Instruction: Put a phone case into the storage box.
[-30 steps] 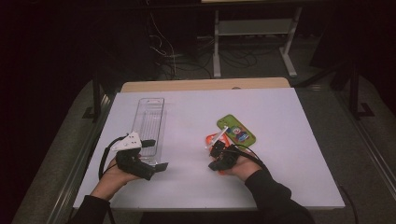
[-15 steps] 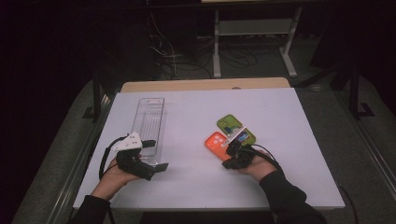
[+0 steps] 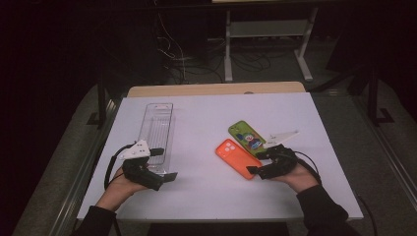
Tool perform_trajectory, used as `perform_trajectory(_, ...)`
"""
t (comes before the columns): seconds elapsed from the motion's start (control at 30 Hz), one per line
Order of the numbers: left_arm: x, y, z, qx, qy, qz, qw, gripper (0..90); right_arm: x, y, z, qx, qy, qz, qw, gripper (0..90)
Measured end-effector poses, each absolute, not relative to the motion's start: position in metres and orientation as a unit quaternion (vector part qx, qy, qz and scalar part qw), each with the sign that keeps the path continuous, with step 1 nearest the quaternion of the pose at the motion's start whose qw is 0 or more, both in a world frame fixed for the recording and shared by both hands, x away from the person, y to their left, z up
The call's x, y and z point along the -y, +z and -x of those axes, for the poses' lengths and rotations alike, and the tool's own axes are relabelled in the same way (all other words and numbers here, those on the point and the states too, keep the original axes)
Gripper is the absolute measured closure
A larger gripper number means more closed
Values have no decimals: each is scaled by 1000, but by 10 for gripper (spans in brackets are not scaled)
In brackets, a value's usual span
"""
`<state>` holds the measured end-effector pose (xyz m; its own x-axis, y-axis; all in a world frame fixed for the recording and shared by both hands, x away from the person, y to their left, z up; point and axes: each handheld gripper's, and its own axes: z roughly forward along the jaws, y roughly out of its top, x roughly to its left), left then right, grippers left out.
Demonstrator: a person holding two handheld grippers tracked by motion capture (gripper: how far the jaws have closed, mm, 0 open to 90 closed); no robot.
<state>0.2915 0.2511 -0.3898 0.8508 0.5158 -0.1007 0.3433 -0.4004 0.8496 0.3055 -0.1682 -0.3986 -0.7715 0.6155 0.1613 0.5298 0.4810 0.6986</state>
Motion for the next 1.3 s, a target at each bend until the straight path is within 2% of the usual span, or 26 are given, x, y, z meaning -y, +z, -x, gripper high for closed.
perform_trajectory(0.1,-252,-390,-291,-259,91,-830,484,0,180,-403,-299,-847,403,-337,78,170)
perform_trajectory(0.23,-252,-389,-292,-259,91,-831,483,0,191,-411,-293,-839,414,-345,76,0)
perform_trajectory(0.6,-252,-390,-291,-253,91,-835,481,0,203,-422,-281,-838,413,-347,81,0)
perform_trajectory(0.97,-252,-391,-291,-253,90,-835,480,0,197,-406,-286,-837,410,-350,90,0)
perform_trajectory(1.3,-251,-391,-291,-253,87,-835,481,0,178,-388,-303,-845,386,-363,78,0)
